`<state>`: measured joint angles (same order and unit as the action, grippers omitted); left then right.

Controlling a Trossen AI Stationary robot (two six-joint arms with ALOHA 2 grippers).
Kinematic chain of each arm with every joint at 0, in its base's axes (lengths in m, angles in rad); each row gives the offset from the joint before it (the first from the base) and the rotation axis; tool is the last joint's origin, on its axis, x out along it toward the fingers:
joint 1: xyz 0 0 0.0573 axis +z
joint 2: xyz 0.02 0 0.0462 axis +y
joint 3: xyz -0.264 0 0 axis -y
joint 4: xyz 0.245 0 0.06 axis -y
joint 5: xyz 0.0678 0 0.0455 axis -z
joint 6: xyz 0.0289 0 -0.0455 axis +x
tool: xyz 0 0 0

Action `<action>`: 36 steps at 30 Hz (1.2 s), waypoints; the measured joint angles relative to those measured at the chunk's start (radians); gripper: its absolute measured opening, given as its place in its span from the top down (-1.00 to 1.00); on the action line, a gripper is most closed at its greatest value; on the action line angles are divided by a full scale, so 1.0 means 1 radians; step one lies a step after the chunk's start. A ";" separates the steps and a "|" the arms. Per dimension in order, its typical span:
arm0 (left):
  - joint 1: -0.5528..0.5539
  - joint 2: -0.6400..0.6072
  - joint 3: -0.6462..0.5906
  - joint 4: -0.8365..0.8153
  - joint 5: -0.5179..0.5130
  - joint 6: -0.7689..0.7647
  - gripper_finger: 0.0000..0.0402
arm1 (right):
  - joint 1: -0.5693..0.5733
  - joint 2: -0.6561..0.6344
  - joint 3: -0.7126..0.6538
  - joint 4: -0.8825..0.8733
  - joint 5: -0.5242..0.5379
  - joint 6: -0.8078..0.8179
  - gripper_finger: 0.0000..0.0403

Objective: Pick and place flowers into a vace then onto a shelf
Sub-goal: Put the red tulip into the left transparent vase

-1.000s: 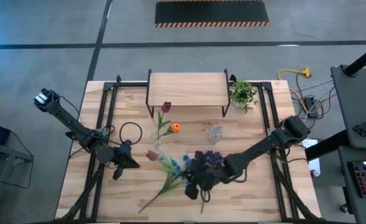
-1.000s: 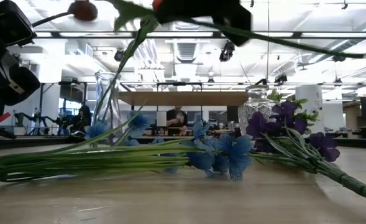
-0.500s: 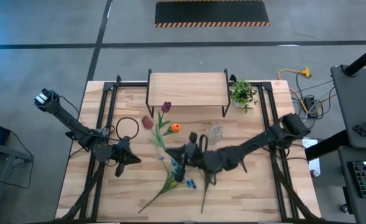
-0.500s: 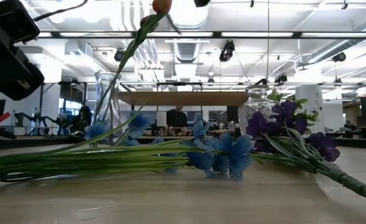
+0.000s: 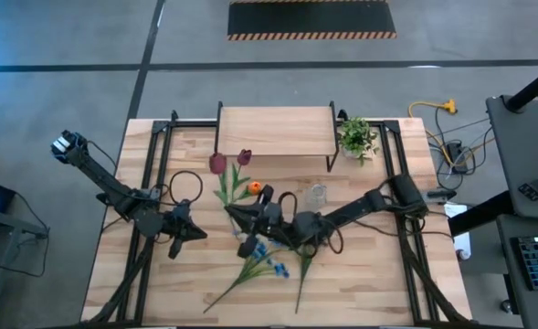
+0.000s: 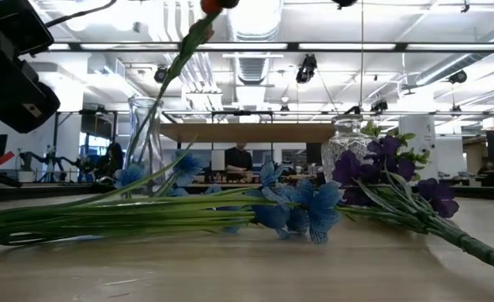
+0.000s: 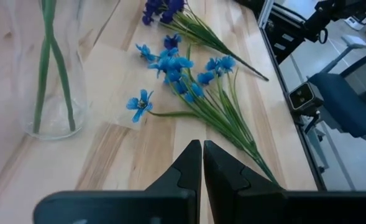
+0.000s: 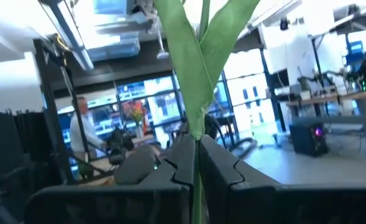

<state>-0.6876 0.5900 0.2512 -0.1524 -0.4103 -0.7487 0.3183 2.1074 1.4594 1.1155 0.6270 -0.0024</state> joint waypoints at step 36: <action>0.000 -0.026 -0.003 -0.023 -0.026 0.034 1.00 | 0.022 0.073 0.232 -0.039 0.214 -0.292 0.96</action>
<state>-0.6876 0.5640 0.2481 -0.1753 -0.4362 -0.7147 0.3405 2.1808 1.6913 1.0762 0.8410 -0.2945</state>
